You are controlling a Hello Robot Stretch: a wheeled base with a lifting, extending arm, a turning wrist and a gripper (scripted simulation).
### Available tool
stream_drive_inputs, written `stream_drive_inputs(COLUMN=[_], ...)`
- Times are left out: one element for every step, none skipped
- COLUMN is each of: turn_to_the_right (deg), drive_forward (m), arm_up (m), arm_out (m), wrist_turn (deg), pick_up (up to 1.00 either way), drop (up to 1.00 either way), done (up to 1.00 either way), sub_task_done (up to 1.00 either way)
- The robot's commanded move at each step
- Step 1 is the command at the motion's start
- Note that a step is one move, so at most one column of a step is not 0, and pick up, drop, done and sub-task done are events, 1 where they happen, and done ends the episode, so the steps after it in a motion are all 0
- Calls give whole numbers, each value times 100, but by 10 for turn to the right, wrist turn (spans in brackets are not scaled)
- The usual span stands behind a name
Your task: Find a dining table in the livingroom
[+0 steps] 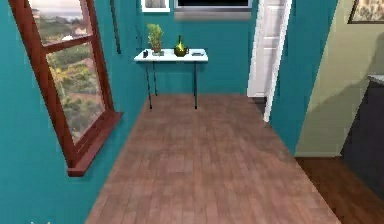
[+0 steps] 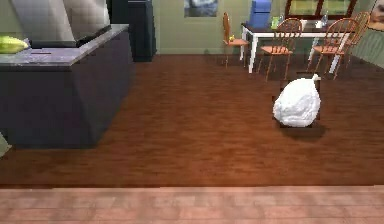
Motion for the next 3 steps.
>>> stream_drive_inputs(turn_to_the_right=[0,0,0], drive_forward=[100,100,10], arm_up=[0,0,0], arm_out=[0,0,0], wrist_turn=[0,0,0], pick_up=[0,0,0], drop=[0,0,0], done=[0,0,0], sub_task_done=[0,0,0])
